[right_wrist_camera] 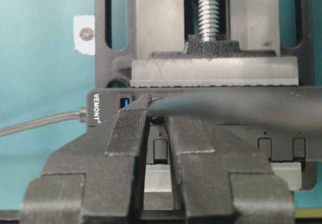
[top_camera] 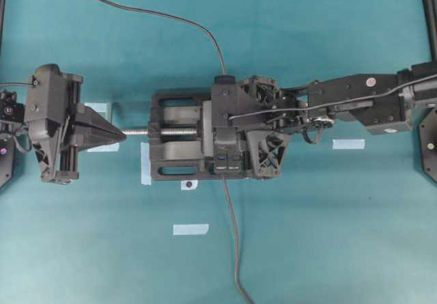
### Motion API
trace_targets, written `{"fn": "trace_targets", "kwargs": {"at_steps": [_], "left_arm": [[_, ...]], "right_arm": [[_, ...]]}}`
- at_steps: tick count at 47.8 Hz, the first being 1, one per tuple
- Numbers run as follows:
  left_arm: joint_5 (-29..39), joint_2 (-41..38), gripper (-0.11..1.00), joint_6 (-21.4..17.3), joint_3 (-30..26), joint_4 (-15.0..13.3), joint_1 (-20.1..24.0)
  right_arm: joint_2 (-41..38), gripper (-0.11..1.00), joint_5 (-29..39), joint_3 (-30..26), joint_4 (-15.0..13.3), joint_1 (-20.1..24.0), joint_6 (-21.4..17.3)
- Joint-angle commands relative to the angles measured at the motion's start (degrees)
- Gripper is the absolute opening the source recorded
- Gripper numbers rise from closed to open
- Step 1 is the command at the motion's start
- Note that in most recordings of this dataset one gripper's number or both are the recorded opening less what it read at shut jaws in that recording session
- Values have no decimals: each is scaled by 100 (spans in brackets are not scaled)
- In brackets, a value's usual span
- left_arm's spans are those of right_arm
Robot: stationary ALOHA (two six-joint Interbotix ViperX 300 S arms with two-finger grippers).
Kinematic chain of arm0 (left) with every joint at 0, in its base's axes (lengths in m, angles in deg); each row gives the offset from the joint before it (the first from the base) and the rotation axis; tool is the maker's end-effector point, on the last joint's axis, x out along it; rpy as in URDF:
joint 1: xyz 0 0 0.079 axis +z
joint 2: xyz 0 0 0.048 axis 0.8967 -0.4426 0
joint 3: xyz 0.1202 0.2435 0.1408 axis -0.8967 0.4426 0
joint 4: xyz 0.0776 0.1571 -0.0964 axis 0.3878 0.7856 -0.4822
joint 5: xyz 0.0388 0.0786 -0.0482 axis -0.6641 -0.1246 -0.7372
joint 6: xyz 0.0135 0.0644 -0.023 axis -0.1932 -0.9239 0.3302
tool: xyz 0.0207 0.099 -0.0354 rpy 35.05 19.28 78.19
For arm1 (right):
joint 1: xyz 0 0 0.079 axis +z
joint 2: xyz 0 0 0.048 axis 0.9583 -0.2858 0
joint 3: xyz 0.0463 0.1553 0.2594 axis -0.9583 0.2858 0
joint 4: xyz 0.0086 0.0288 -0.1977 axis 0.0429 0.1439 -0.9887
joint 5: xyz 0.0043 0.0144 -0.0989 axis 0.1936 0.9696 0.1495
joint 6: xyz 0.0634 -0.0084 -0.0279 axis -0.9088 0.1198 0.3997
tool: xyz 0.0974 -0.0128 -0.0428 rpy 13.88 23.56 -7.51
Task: Insert the USB into the second port from the front of the fixed hub.
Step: 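Carry the plug along the hub front to the second port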
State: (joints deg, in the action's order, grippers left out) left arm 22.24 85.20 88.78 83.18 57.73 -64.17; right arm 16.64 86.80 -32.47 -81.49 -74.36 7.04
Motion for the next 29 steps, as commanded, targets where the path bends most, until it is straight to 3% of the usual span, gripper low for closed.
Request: {"fn": "trace_targets", "kwargs": {"at_steps": [1, 29], "left_arm": [[-53, 18, 0, 9, -132, 9, -9], [-53, 18, 0, 9, -114, 9, -9]], "right_arm": [[70, 6, -53, -62, 9, 18, -53], [-9, 6, 105, -79, -9, -9, -35]]}}
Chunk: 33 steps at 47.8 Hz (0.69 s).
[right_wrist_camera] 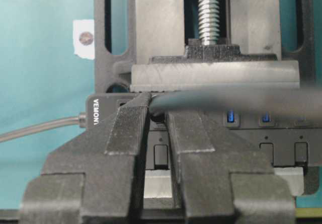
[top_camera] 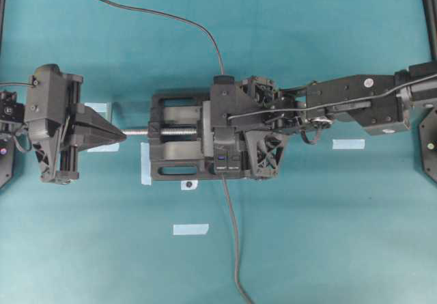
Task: Insert the USB into the second port from the front of the fixed hub.
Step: 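Carry the plug along the hub front to the second port, then align and push the USB plug into the second blue port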
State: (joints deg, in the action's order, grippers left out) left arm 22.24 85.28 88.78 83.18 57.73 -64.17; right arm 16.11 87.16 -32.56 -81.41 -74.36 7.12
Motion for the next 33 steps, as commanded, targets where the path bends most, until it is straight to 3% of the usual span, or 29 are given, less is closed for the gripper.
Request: {"fn": "trace_targets", "kwargs": {"at_steps": [1, 33], "left_arm": [[-53, 18, 0, 9, -123, 9, -9], [-105, 9, 0, 9, -88, 9, -9]], "right_arm": [[44, 6, 79, -70, -18, -9, -35], [-26, 6, 563, -281, -202, -53, -18]]}}
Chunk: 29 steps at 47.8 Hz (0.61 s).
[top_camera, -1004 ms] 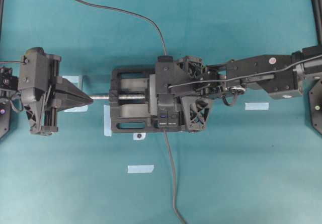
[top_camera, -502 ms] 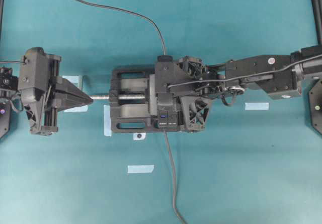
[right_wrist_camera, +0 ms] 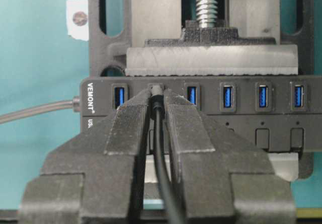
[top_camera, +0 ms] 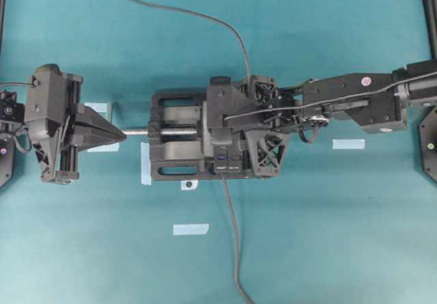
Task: Insert the USB into the second port from the front of the fixed hub.
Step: 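Align and push the USB plug into the second blue port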
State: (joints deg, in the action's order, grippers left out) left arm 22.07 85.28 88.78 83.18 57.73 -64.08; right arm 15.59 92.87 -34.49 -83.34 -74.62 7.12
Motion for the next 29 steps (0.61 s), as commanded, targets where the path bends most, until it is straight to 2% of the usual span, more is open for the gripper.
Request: {"fn": "trace_targets", "kwargs": {"at_steps": [1, 11, 29], "left_arm": [[-97, 9, 0, 9, -88, 9, -18], [-97, 9, 0, 9, -88, 9, -18], [-105, 9, 0, 9, -62, 9, -18]], "right_arm": [[26, 6, -9, -105, -9, -26, -9], [-26, 6, 176, -237, -18, -26, 18], [-26, 6, 896, -431, -26, -35, 18]]}}
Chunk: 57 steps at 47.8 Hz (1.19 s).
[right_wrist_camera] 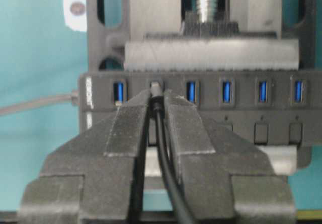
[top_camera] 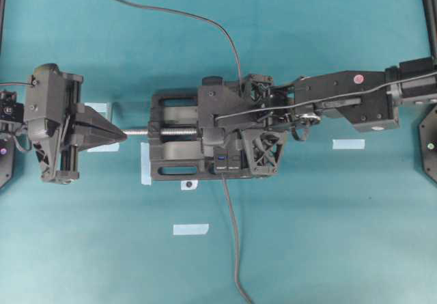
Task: Insert the USB into the second port from the front of the fixed hub.
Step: 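Align and push the USB plug into the second blue port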
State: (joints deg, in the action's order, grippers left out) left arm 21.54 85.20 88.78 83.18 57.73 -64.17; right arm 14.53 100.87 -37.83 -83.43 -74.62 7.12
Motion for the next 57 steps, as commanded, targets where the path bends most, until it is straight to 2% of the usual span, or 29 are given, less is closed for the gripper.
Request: {"fn": "trace_targets", "kwargs": {"at_steps": [1, 24, 57], "left_arm": [[-62, 18, 0, 9, -53, 9, -9], [-114, 18, 0, 9, -44, 9, -9], [-114, 18, 0, 9, -53, 9, -9]], "right_arm": [[79, 6, 123, -105, -26, -26, 18], [-185, 6, 123, -431, -70, -26, 53], [-211, 6, 158, -272, -44, -9, 0]]}}
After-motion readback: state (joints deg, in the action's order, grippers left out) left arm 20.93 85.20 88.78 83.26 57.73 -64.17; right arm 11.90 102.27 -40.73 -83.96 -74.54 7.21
